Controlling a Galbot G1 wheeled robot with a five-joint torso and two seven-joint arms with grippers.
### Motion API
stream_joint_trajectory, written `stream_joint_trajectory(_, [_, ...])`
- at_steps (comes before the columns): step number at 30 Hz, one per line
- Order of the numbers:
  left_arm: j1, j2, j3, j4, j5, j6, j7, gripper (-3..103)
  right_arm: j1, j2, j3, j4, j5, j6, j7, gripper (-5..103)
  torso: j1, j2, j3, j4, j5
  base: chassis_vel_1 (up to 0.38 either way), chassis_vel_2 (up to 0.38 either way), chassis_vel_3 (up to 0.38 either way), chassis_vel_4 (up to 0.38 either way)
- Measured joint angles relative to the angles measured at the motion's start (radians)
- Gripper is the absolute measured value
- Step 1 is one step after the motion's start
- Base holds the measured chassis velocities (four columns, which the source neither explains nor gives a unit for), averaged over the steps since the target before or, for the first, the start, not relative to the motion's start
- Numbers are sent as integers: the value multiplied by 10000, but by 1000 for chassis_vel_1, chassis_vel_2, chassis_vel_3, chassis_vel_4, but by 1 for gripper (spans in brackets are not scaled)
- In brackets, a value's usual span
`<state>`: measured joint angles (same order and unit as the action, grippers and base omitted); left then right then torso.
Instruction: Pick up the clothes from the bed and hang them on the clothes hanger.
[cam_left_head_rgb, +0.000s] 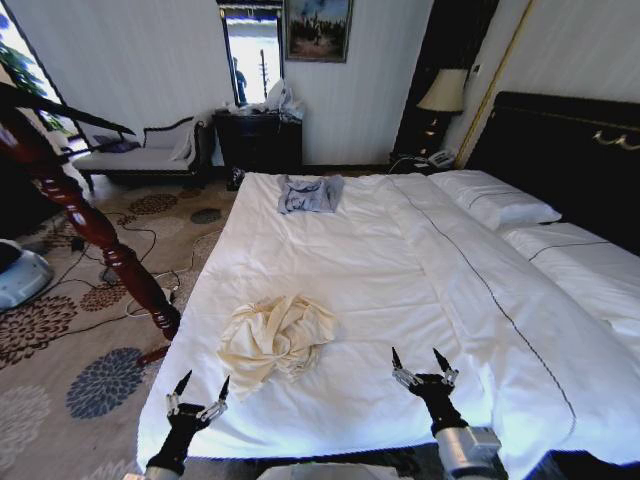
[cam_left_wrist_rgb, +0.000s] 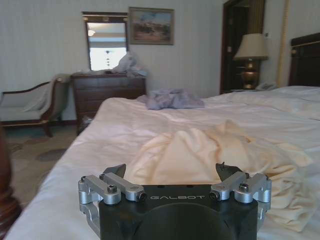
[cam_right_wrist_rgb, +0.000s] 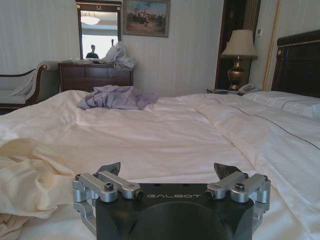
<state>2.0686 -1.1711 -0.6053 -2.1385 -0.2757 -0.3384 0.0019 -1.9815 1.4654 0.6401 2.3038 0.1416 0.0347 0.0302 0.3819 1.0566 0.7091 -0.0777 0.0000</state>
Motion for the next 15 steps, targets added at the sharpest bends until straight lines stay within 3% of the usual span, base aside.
stream_joint_trajectory(4, [-510,194,464,-70,82,444,-86,101,45,12,-49,0,49,-99,55,100,0,0,0,0,0,0,0,0,0])
stream_joint_trajectory(11, [-1948,783,2224,-39,-124,1650,-844,99,143,62,66,0,330,-329,160,100,0,0,1,-2,2,0,0,0,0])
stream_joint_trajectory(15, [-2488,874,2784,298,-367,1956,-1162,99,213,38,187,7,499,-421,191,100,0,0,1,2,1,0,0,0,0])
